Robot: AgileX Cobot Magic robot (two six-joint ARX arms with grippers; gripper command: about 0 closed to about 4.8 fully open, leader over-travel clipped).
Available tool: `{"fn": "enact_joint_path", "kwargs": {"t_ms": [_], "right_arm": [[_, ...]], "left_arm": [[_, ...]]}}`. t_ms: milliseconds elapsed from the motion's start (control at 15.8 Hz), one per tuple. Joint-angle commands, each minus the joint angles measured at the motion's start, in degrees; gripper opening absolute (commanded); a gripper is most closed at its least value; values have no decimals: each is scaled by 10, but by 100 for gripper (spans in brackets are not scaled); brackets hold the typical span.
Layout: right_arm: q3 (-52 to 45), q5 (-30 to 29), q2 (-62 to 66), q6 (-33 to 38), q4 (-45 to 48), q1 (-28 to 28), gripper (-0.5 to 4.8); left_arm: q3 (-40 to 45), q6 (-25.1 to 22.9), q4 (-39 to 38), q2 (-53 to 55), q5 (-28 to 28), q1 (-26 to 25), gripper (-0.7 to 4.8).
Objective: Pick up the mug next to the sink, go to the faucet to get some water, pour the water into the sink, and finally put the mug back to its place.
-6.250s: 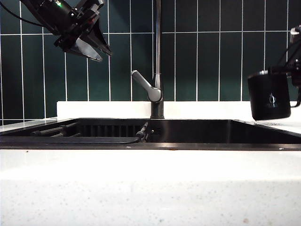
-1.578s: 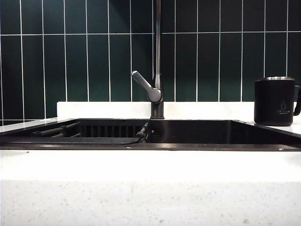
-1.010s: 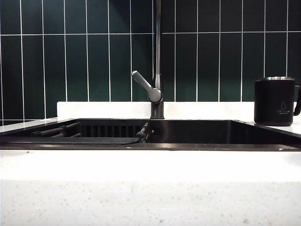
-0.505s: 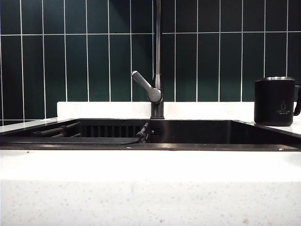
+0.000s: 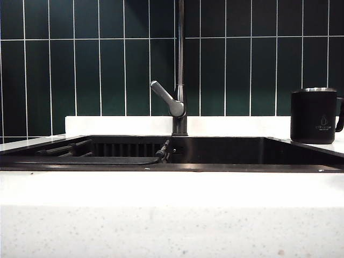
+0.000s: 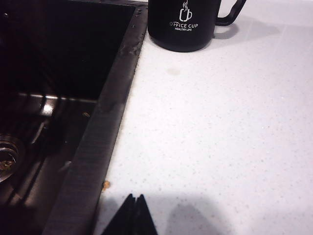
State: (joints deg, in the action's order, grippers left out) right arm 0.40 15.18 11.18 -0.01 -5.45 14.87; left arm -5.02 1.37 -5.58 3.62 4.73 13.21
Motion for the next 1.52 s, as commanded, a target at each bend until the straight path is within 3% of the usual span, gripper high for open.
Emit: {"fn": "enact_joint_path", "kwargs": {"t_ms": [63,631,947,1326,1515], "right_arm": [[-3,2,0,0,9,0,-4],[-3,2,0,0,9,0,-3],[-3,2,0,0,9,0,-3],[-3,2,0,0,9,0,-4],[-3,2,0,0,9,0,-3]], "left_arm": [[1,-1,-3,-34,43,0,-5],[46,-7,25,-32,47,-2,-6],[46,-9,42,-32,-16,-99,-5],[46,-9,141,-32,-16,-100,-5],[46,-9,147,-32,-15,-100,-5]]}}
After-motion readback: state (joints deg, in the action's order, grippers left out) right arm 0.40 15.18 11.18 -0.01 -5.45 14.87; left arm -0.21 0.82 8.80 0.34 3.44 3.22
